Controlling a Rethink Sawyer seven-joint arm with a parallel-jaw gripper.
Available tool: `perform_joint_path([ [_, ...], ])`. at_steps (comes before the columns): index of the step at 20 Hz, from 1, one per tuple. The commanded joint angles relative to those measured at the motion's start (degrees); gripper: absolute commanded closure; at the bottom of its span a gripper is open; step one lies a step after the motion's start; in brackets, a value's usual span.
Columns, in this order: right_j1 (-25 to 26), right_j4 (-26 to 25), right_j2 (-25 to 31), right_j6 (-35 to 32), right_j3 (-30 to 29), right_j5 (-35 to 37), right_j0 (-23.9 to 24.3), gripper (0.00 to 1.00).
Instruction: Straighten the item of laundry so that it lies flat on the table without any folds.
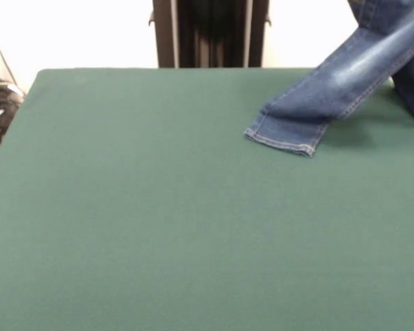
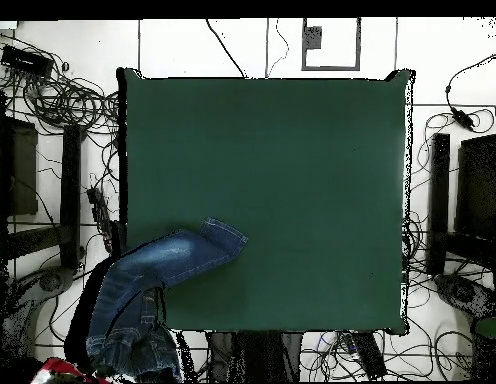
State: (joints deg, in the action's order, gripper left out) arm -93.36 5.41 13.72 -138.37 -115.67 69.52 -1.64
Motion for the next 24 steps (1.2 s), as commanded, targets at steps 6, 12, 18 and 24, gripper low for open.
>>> perform_joint_path([
  [6,2.6,1.5,-2.5,4.1,-4.1,-8.3,0.8,1.00],
  [12,4.7,4.8,-3.5,2.3,-6.3,-12.7,0.7,1.00],
  [18,6.5,18.4,-5.6,3.8,-12.0,-17.2,-0.8,1.00],
  [24,6.0,24.5,-6.5,4.0,-12.7,-14.1,-0.3,1.00],
])
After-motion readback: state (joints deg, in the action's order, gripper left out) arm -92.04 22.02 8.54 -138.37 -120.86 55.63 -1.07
